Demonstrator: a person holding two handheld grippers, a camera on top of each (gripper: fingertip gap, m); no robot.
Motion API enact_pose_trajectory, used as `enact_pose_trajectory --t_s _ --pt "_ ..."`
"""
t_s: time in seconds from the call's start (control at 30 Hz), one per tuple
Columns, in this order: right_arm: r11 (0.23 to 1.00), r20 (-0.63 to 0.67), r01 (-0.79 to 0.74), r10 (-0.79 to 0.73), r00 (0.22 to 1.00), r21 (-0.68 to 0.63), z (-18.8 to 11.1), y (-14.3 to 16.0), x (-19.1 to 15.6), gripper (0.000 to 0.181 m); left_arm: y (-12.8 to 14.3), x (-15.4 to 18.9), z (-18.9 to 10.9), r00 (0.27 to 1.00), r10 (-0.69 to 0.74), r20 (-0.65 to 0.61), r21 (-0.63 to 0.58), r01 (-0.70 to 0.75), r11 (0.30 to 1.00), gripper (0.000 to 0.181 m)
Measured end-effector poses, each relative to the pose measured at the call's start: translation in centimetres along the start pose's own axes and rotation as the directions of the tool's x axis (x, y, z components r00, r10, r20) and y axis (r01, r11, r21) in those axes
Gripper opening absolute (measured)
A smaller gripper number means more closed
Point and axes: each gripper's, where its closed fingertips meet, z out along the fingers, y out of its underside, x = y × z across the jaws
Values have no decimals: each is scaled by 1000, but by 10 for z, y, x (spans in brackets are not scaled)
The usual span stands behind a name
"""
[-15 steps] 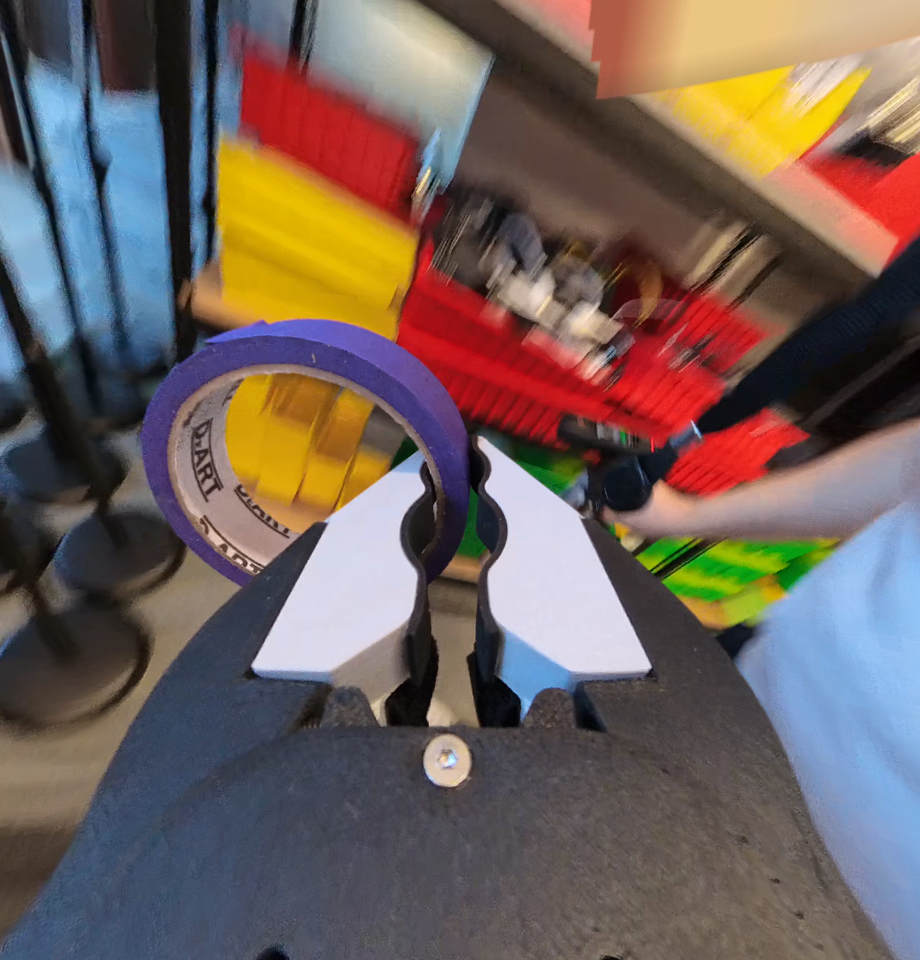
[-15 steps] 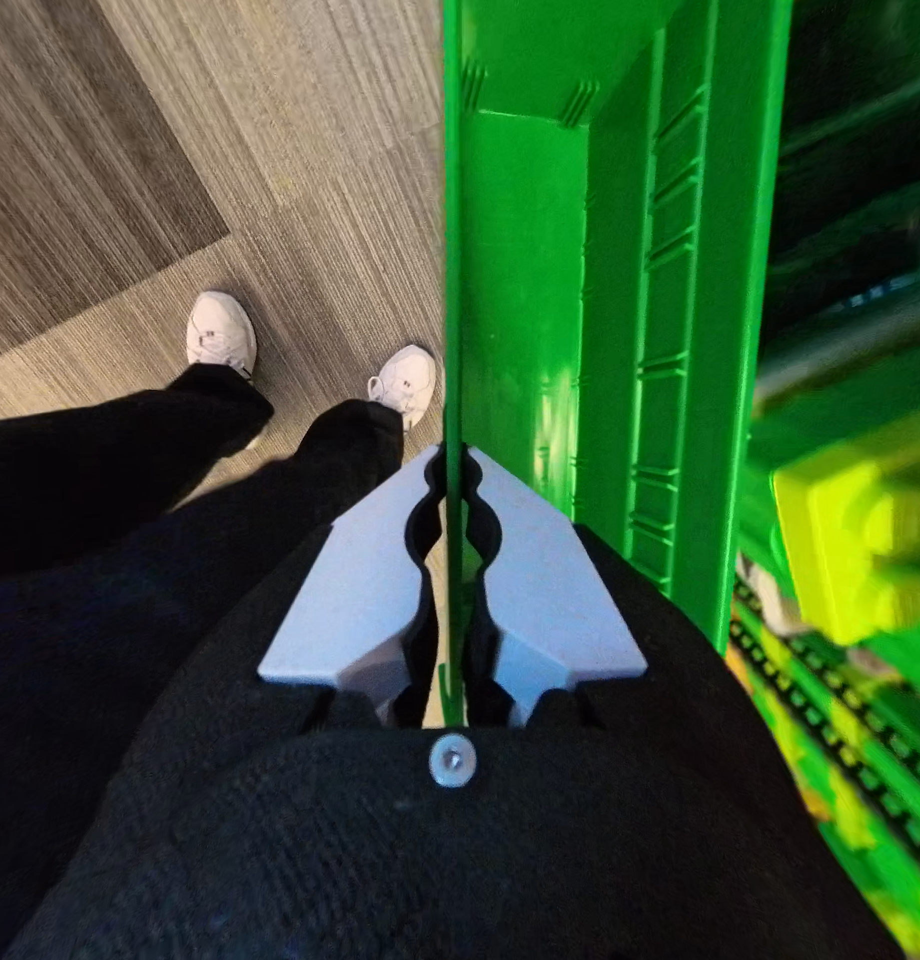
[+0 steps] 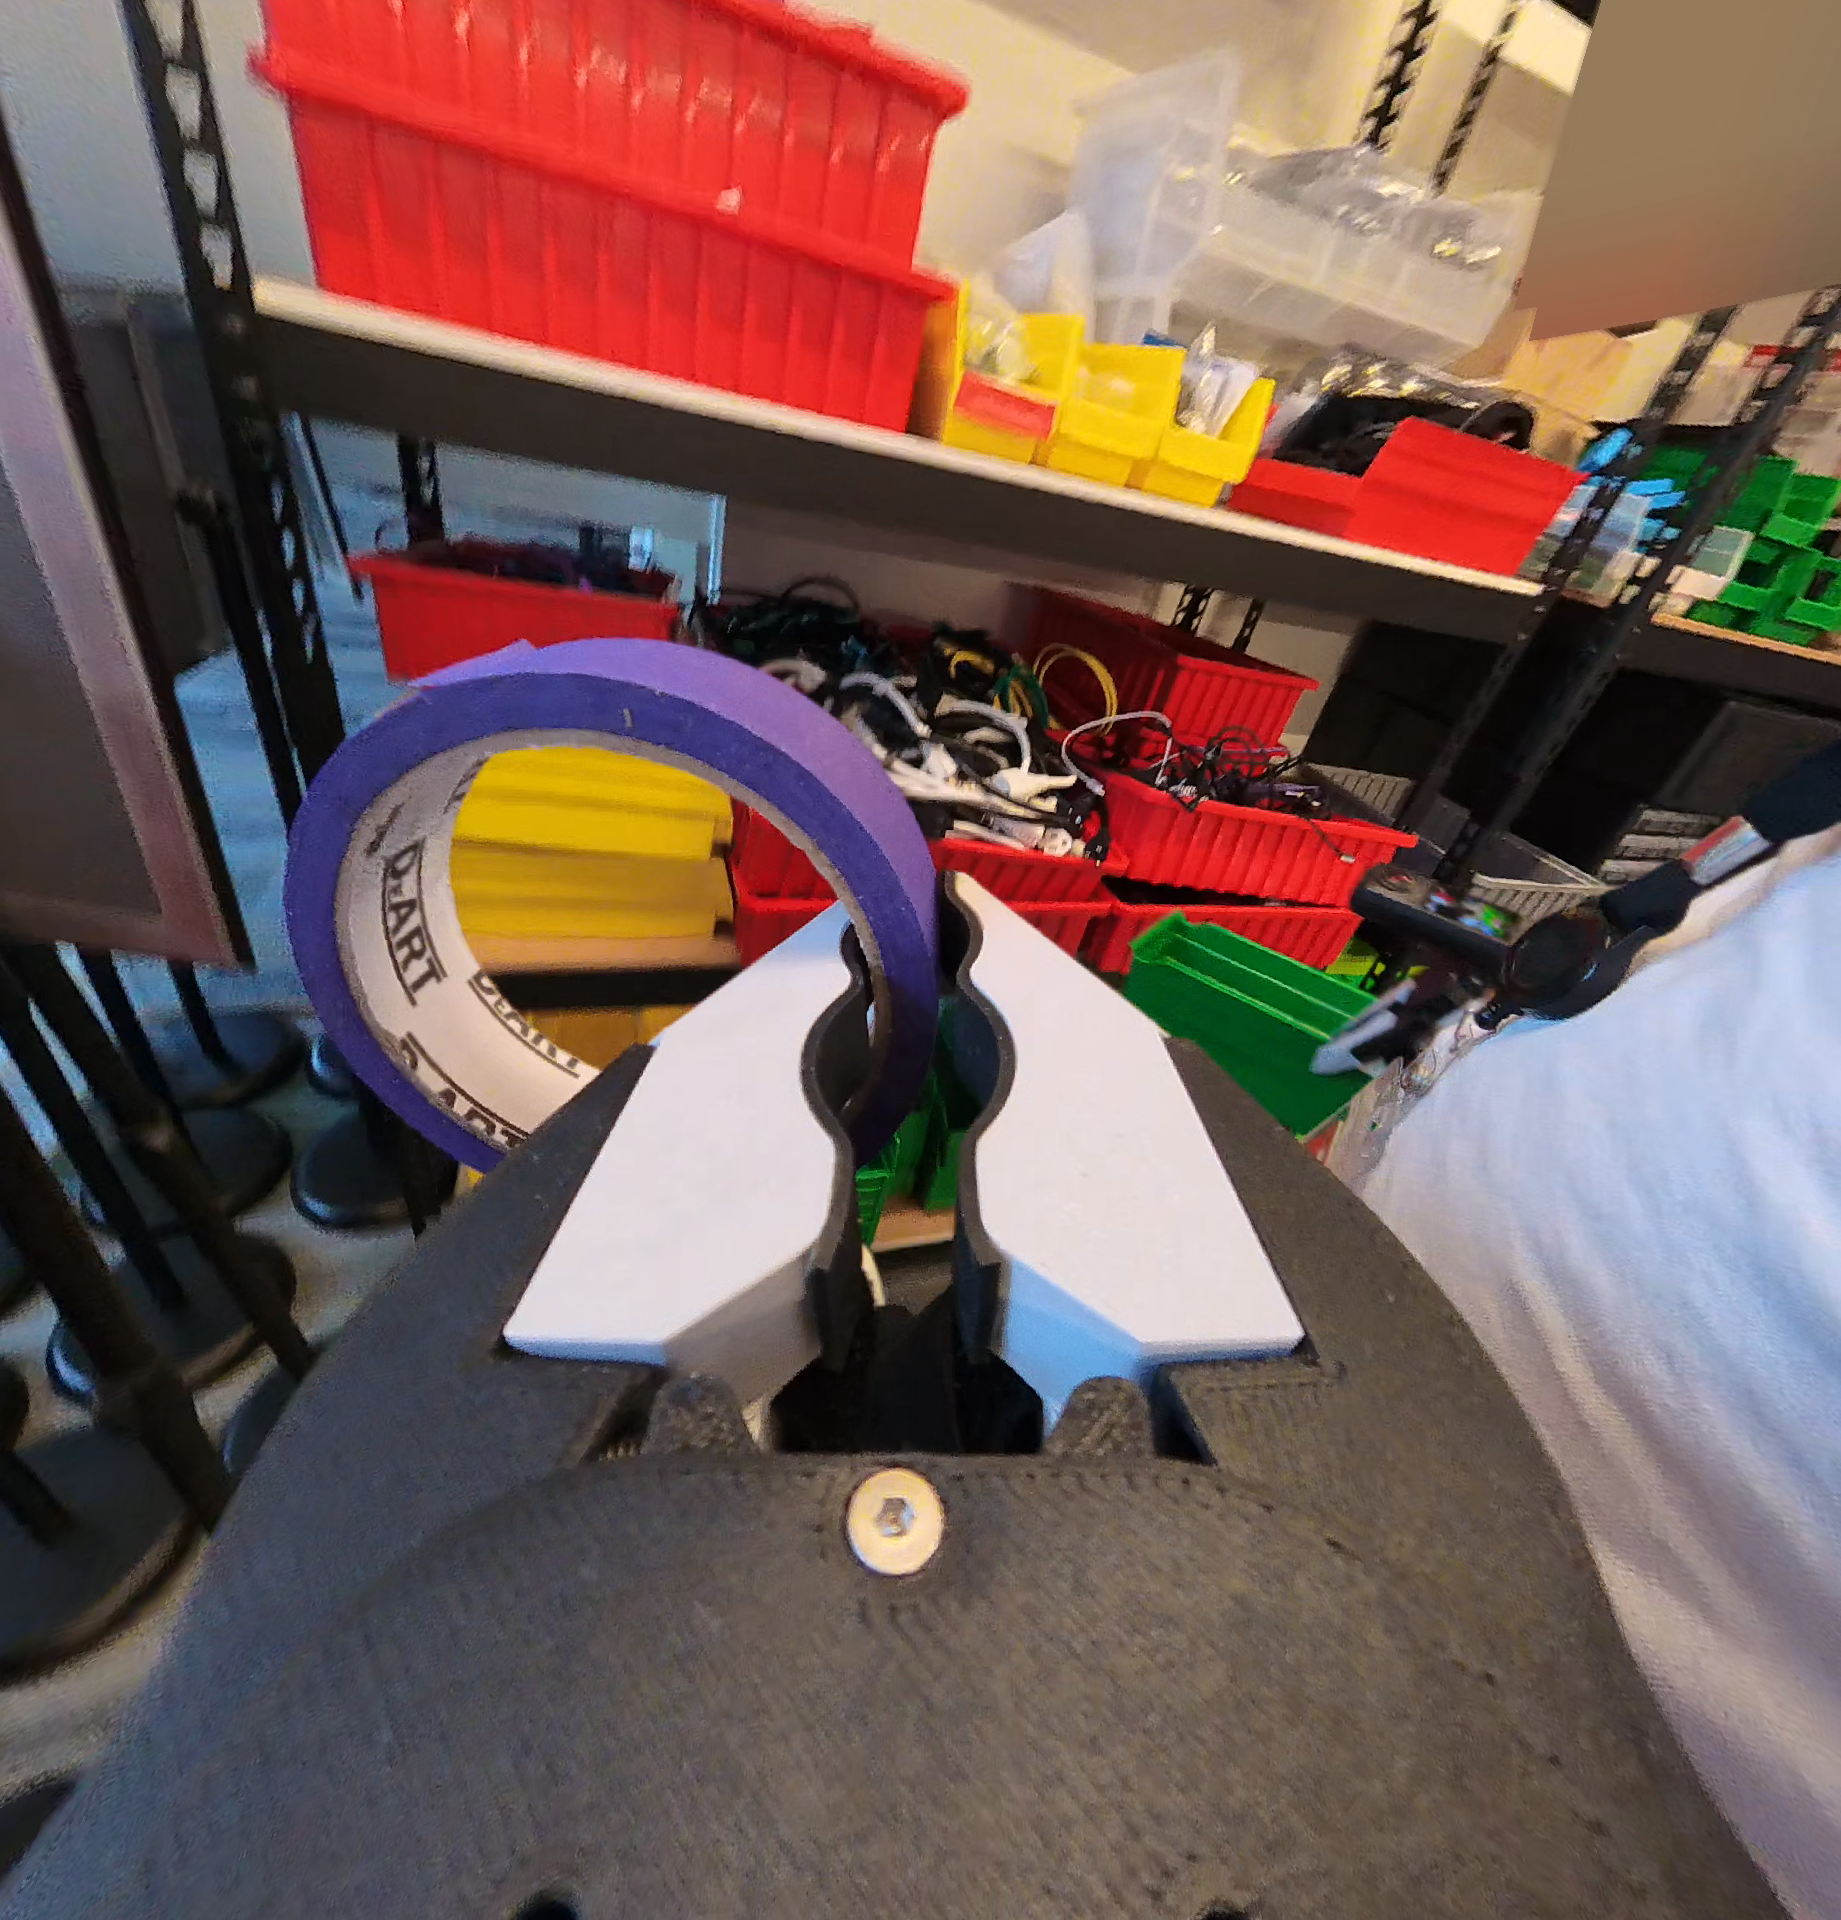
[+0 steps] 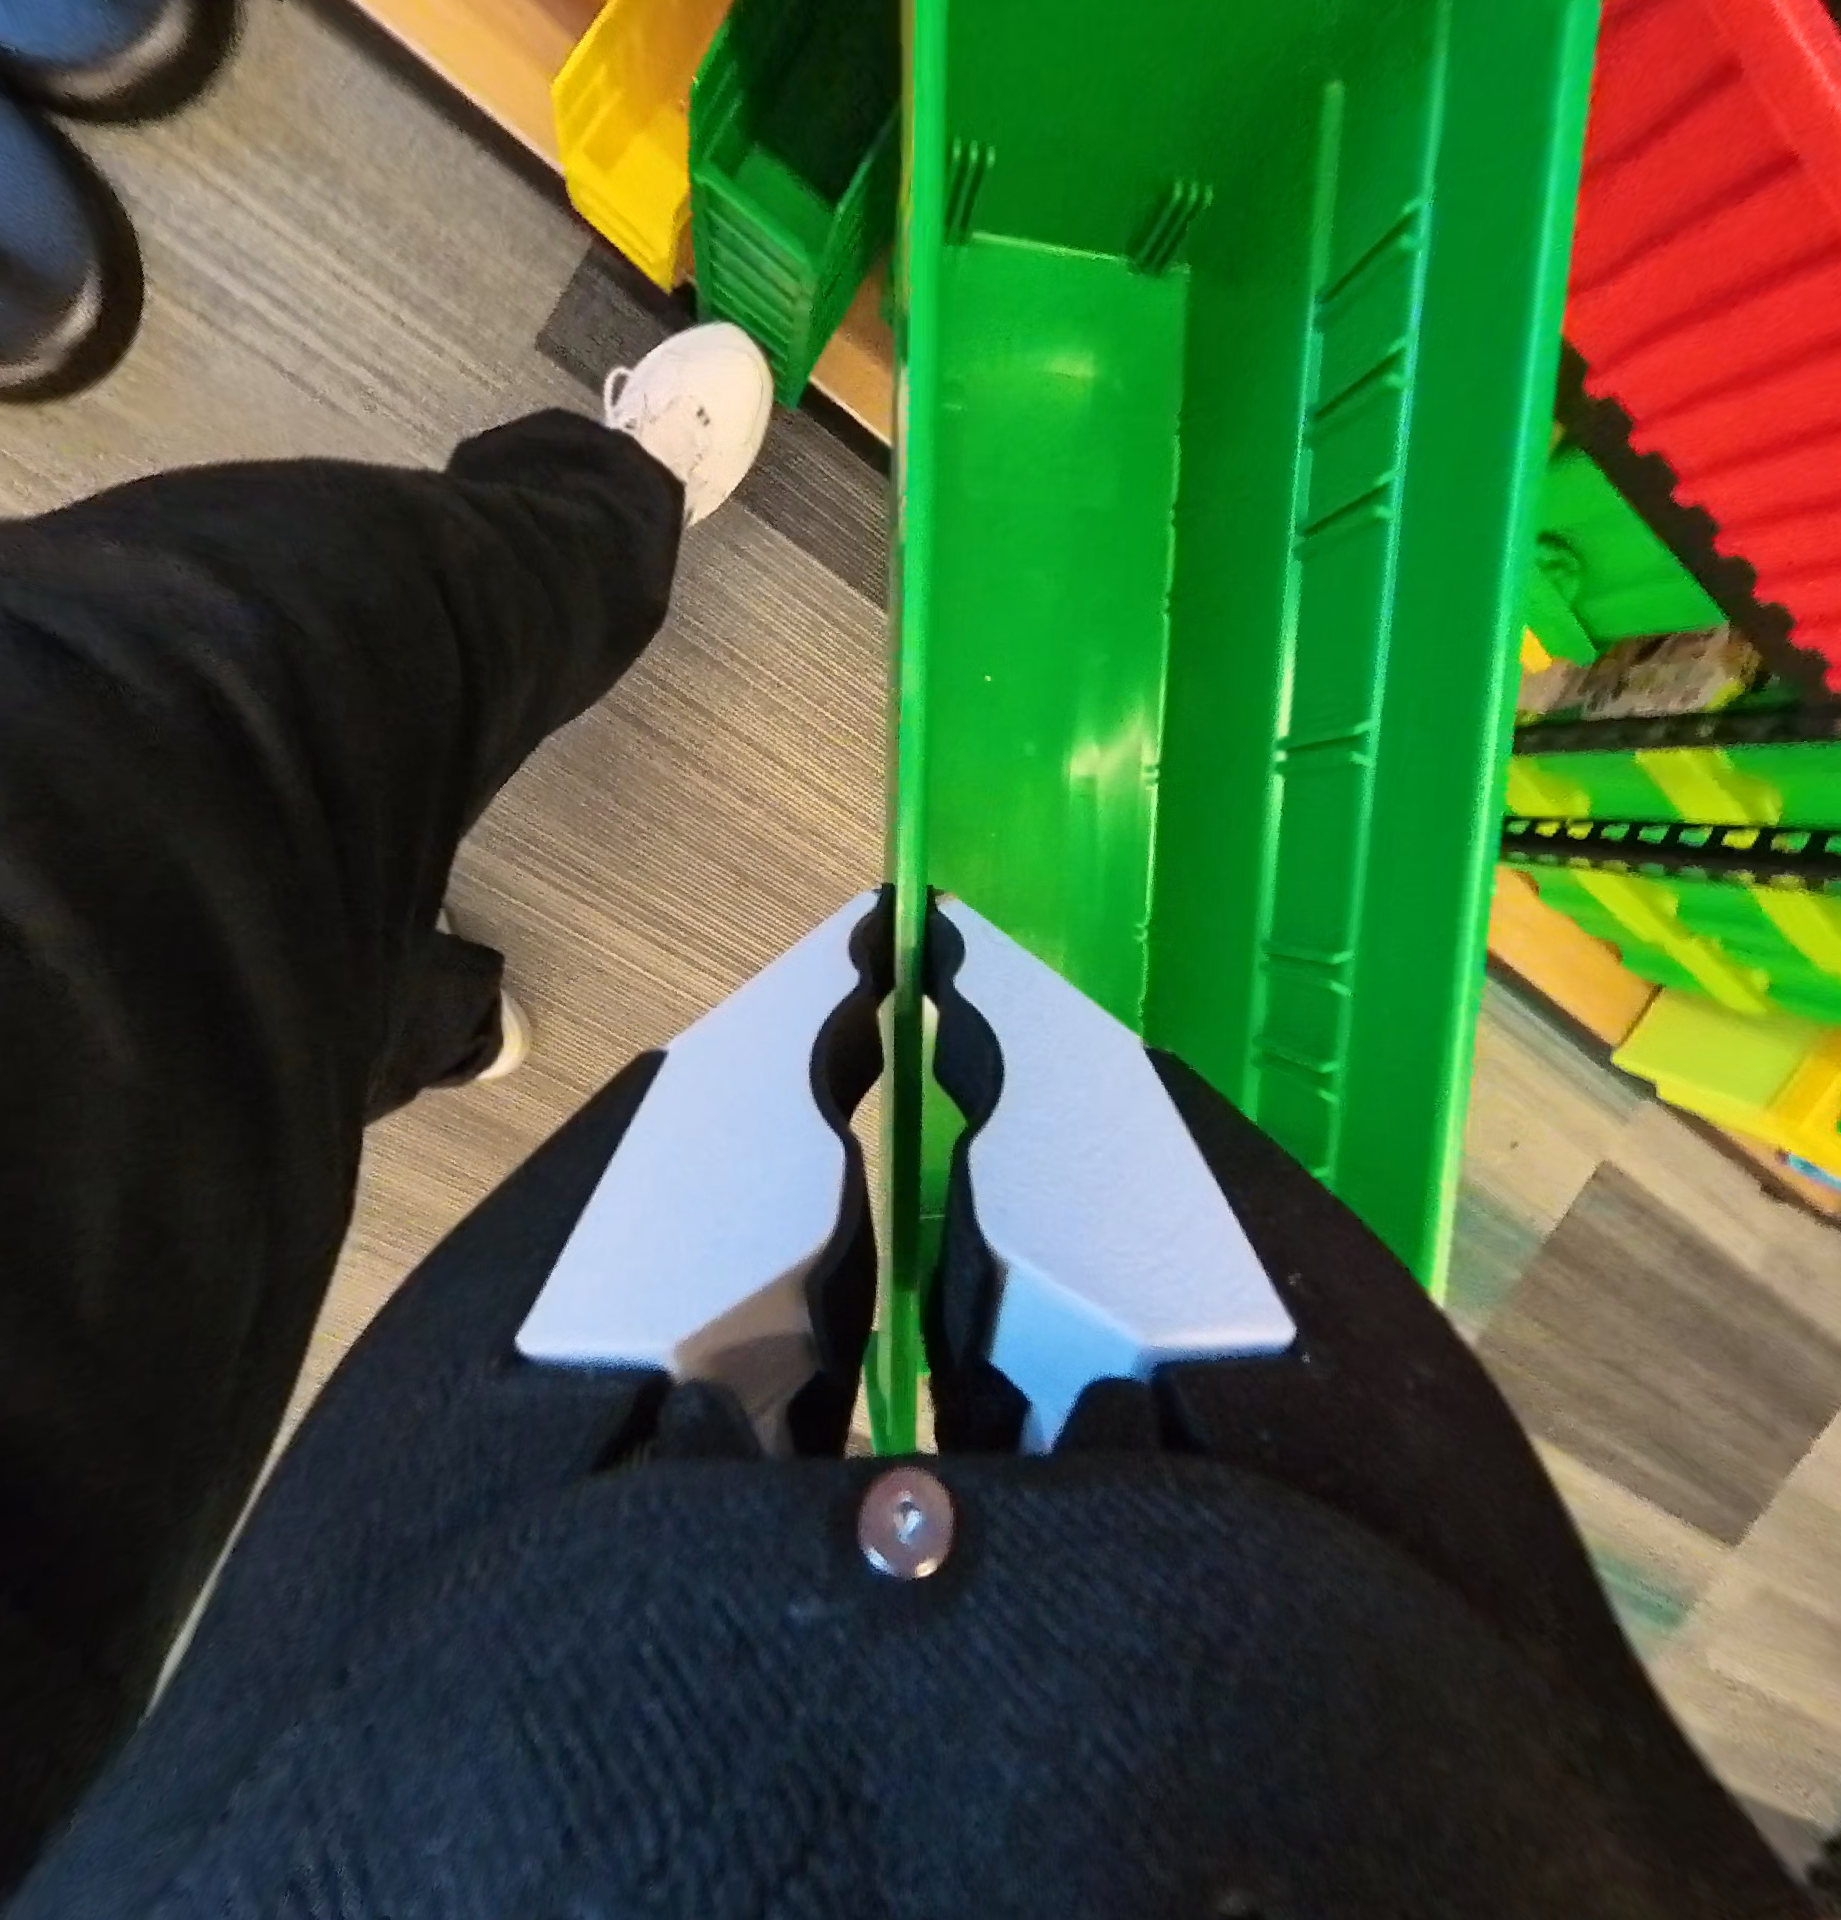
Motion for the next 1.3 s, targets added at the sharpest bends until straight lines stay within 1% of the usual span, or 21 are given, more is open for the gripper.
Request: enact_pose_trajectory --t_s 0.1,0.17,0.27,0.37,0.47,0.57,0.63,0.7,0.8,0.87,0.93,1.03,1.1,1.17,1.23,1.3 --pt "998 -6 -68 68 998 6 -1 26 -1 0 -14 4 6 997 67 -43 37 -65 997 7" --pt "996 -11 -91 91 996 6 1 45 -3 0 -12 8 16 992 97 -85 43 -94 995 7" --pt "992 -20 -122 122 992 -6 1 78 -10 0 -5 19 40 980 102 -171 40 -97 994 7" --pt "981 -17 -194 193 981 -21 -7 114 -18 0 -4 41 70 954 137 -268 25 -135 991 7" --pt "963 -29 -267 266 964 -31 -20 150 -21 0 -13 74 98 910 156 -384 22 -160 987 7" --pt "938 -47 -343 341 939 -53 -32 194 -17 0 -21 114 120 854 178 -489 21 -192 981 7" --pt "917 -72 -395 390 918 -60 -42 226 -10 0 -22 147 132 813 189 -551 19 -214 977 7" --pt "890 -106 -452 445 889 -53 -54 263 0 0 -17 186 144 763 185 -619 12 -227 974 7" --pt "841 -161 -540 527 834 -44 -81 330 15 1 2 261 160 660 151 -736 -10 -233 972 7" --pt "798 -202 -602 585 785 -28 -113 385 24 1 19 323 170 568 115 -815 -30 -240 970 7" --pt "756 -241 -655 635 734 1 -152 442 31 0 36 394 178 461 83 -884 -39 -248 968 7" --pt "700 -316 -712 686 655 45 -218 535 45 0 57 512 188 302 29 -953 -38 -214 976 7" --pt "659 -374 -750 712 595 61 -262 599 56 0 71 597 198 228 -15 -973 -56 -171 984 7" --pt "599 -432 -798 737 520 63 -306 662 67 0 81 686 203 160 -86 -983 -108 -131 986 7" --pt "523 -476 -848 770 425 87 -347 719 79 0 85 770 194 49 -134 -990 -139 -105 985 7" --pt "447 -519 -886 790 326 124 -383 780 96 0 99 846 182 -55 -126 -991 -118 -128 985 7"
